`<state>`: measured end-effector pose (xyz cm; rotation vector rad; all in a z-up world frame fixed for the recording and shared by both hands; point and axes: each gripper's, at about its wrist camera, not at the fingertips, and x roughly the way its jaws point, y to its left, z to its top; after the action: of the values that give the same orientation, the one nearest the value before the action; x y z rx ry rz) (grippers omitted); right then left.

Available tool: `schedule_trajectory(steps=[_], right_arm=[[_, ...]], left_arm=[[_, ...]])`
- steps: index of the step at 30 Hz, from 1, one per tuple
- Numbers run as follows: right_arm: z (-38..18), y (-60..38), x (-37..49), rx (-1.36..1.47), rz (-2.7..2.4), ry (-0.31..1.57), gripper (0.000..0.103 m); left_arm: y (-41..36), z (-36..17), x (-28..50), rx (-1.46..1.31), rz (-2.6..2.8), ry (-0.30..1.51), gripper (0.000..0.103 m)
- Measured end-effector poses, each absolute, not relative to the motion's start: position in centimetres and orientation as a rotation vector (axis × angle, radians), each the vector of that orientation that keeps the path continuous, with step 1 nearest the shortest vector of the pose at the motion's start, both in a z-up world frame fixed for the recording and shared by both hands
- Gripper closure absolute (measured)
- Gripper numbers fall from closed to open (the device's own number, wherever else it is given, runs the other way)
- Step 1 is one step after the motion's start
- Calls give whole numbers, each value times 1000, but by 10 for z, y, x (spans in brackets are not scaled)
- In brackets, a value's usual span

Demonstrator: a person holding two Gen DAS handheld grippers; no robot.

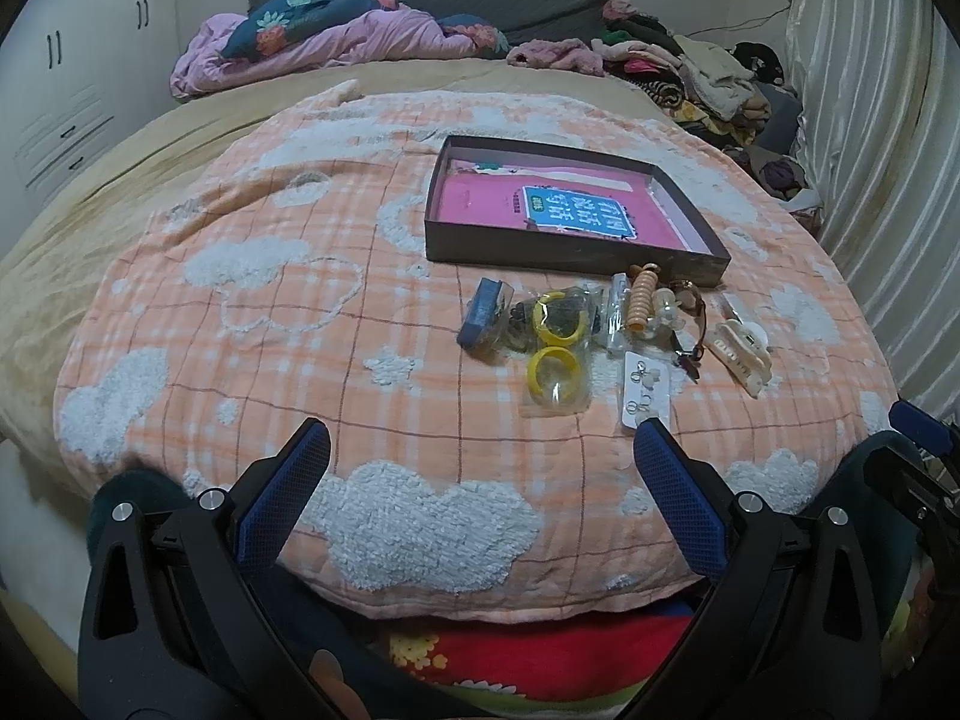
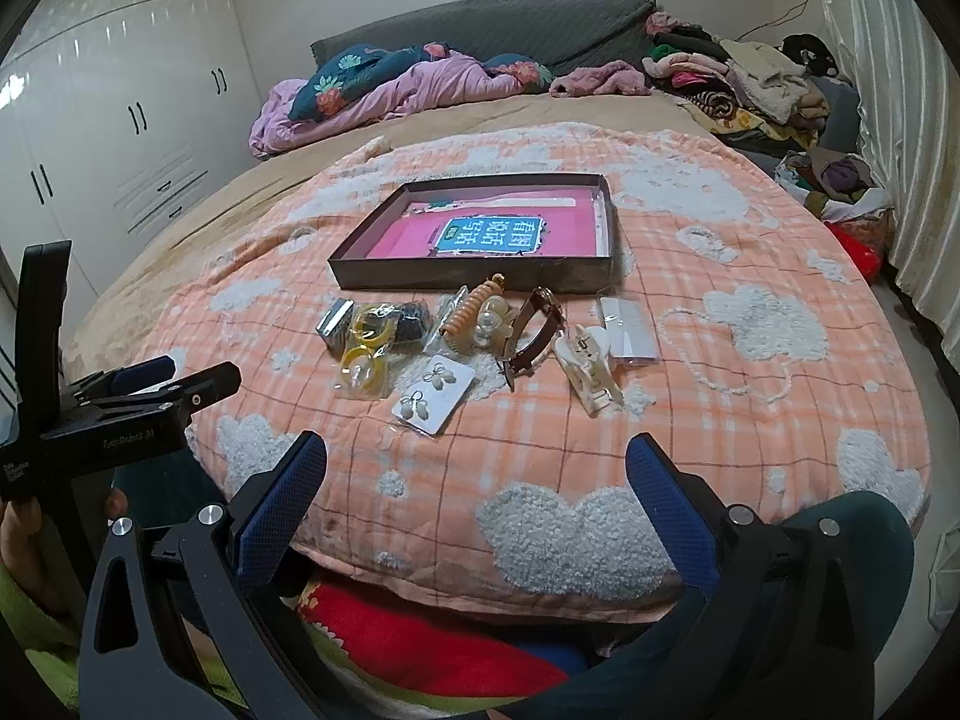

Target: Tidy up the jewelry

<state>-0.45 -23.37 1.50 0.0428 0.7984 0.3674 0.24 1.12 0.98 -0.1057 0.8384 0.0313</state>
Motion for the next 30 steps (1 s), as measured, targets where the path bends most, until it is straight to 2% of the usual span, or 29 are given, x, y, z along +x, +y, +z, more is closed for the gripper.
schedule_trajectory(steps=[12,24,26,30], right_arm=[[6,-225,31,29,410,840,4],[-18,-235,82,54,387,904,4],[-26,-240,86,64,376,916,4],[-40,-252,93,97,344,945,4]], left_arm=[[38,-8,26,-132,66,896,8],[36,-43,97,-76,2,998,9],[35,-50,106,-68,-11,1007,12],[34,-62,122,-45,-14,1023,25]])
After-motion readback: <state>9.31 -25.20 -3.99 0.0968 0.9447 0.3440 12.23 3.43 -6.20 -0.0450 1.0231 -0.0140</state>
